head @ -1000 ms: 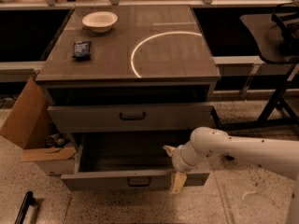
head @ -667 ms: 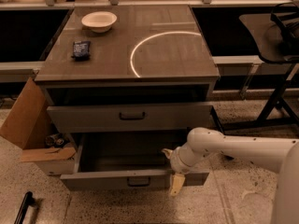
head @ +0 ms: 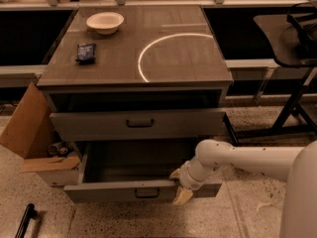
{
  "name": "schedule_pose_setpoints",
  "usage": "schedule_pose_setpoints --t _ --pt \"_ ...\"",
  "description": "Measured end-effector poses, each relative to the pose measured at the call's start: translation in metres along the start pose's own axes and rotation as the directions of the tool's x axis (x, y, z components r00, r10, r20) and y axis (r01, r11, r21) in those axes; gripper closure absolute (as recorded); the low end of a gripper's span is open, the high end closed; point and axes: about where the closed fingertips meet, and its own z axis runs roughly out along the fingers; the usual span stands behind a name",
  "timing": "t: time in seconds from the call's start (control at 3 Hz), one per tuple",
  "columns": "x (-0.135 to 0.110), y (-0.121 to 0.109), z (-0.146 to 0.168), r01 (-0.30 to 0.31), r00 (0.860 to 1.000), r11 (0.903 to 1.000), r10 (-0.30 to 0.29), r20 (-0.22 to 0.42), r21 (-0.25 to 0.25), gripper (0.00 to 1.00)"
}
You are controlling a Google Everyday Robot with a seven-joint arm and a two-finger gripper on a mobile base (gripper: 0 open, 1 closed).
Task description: Open middle drawer
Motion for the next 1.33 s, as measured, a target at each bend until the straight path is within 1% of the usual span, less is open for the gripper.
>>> schedule_pose_setpoints --t 0.33,0.67,1.0,1.33 --pt "0.0 0.017 -0.001 -0.01 1.0 1.0 0.01 -0.017 -0.002 0.61" --pt "0.004 0.038 -0.003 -0.027 0.999 0.9996 0.027 -0.017 -0.009 0.85" --pt "0.007 0.052 -0.003 -0.041 0.999 0.9991 0.041 -0.001 -0.012 1.0" --pt "0.006 0.052 -0.001 -0.04 0.999 0.9991 0.04 -0.002 -0.014 0.82"
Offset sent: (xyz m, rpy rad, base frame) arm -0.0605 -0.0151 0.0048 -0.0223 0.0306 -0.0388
